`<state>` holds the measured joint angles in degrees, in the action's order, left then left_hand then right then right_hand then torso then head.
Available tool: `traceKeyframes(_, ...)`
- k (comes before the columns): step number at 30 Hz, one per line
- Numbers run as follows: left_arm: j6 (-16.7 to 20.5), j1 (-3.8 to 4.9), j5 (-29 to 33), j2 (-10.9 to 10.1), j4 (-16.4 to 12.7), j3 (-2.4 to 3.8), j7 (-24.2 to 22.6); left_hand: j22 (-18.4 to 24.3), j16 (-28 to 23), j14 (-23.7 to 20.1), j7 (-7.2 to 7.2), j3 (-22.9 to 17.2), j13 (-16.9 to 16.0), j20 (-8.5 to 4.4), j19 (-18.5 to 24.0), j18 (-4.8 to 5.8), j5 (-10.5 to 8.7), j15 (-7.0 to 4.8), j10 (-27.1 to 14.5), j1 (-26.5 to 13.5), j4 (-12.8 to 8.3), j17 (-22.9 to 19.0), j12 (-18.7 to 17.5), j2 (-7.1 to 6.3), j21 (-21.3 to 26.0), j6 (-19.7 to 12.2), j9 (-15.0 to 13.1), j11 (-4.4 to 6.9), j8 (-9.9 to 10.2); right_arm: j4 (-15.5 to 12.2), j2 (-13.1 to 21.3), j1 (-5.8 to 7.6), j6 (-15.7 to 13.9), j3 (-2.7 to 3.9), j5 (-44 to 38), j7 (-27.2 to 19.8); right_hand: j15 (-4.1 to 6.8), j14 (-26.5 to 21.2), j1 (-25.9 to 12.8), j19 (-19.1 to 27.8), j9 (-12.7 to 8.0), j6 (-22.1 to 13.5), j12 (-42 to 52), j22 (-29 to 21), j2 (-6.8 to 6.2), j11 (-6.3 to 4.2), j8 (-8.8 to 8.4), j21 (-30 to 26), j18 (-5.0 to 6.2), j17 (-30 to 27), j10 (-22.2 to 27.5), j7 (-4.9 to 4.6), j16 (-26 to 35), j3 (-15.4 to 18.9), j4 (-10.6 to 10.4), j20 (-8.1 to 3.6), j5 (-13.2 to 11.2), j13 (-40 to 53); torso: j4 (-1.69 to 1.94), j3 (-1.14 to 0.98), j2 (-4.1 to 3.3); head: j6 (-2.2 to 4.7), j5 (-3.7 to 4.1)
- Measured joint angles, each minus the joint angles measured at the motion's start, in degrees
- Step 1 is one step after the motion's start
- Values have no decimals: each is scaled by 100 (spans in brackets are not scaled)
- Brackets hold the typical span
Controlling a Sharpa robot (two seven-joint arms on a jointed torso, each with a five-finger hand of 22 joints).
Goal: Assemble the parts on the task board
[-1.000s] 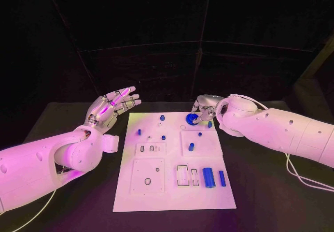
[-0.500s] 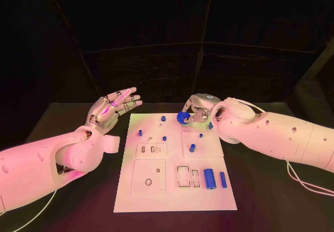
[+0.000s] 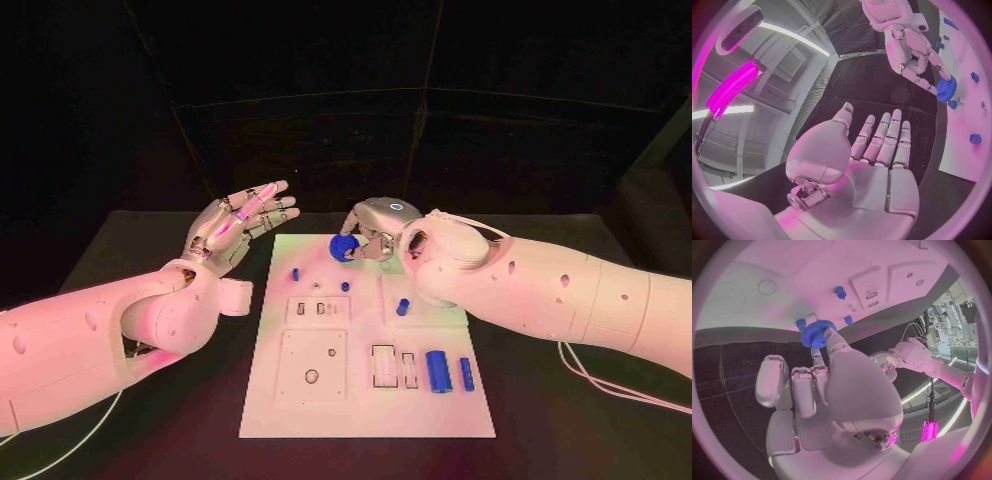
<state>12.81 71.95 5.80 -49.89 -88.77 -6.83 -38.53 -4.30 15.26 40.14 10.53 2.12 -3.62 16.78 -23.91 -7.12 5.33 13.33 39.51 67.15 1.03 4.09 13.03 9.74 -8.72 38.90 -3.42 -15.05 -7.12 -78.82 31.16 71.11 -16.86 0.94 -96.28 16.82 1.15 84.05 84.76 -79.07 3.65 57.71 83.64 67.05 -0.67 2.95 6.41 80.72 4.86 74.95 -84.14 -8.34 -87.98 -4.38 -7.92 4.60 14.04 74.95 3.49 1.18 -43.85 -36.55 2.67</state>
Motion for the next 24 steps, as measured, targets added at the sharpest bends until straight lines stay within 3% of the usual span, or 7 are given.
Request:
traceKeyframes(9,-10,1,0,21,12,0,4,0,0,0,0,0,0,0,0,0,0,0,0,0,0,0,0,0,0,0,0,0,0,388,-402,-140,140,-64,-78,3,0,0,-80,0,0,2,0,0,7,0,-33,3,1,-1,0,-1,0,-54,-13,0,-6,-1,2,-6,-4,-22,-35)
traceKeyframes(24,-27,1,0,21,20,1,12,1,0,0,0,0,0,0,0,0,0,0,0,0,0,0,0,0,0,0,0,0,0,560,-552,-177,121,-54,-147,28,-1,0,-212,1,3,20,-77,-4,-102,0,-131,2,2,-2,0,0,0,-177,-14,0,-69,-1,-14,-15,-4,-37,-60)
